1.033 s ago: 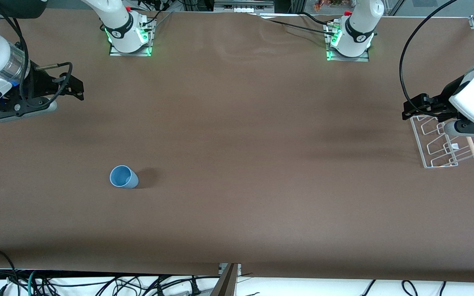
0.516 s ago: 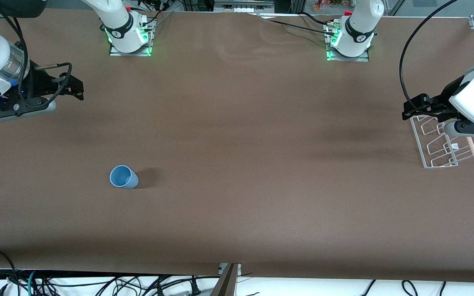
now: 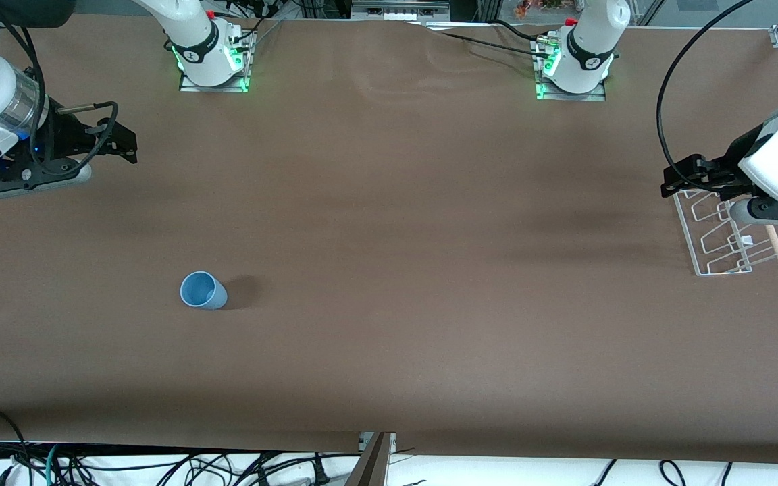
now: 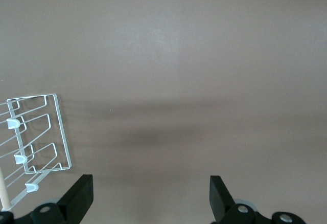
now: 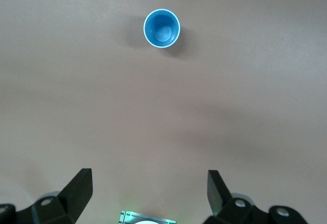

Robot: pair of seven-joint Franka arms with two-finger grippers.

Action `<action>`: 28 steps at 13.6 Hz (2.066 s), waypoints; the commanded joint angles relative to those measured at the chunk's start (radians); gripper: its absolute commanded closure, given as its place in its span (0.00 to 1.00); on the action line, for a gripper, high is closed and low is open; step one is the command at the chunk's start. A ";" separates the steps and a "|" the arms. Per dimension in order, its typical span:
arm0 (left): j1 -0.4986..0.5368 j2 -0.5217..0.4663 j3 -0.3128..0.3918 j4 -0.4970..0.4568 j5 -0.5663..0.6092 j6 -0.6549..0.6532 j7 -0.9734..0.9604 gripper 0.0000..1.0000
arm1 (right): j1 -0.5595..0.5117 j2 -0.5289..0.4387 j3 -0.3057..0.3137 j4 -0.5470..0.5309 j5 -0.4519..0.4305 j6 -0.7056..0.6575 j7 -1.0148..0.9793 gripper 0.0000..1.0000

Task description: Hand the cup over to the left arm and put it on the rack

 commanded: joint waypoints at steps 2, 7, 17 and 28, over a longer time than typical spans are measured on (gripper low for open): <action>-0.004 0.017 0.000 0.035 -0.016 -0.013 -0.005 0.00 | -0.012 -0.017 0.013 -0.007 -0.005 -0.008 0.013 0.01; -0.004 0.017 0.000 0.037 -0.011 -0.013 -0.005 0.00 | -0.012 -0.017 0.012 -0.022 -0.011 0.009 0.013 0.01; -0.004 0.020 0.000 0.037 -0.016 -0.012 -0.002 0.00 | -0.012 -0.017 0.009 -0.042 -0.020 0.035 0.013 0.01; -0.006 0.023 0.000 0.038 -0.016 -0.009 -0.005 0.00 | -0.021 0.082 -0.028 -0.309 -0.016 0.440 -0.002 0.01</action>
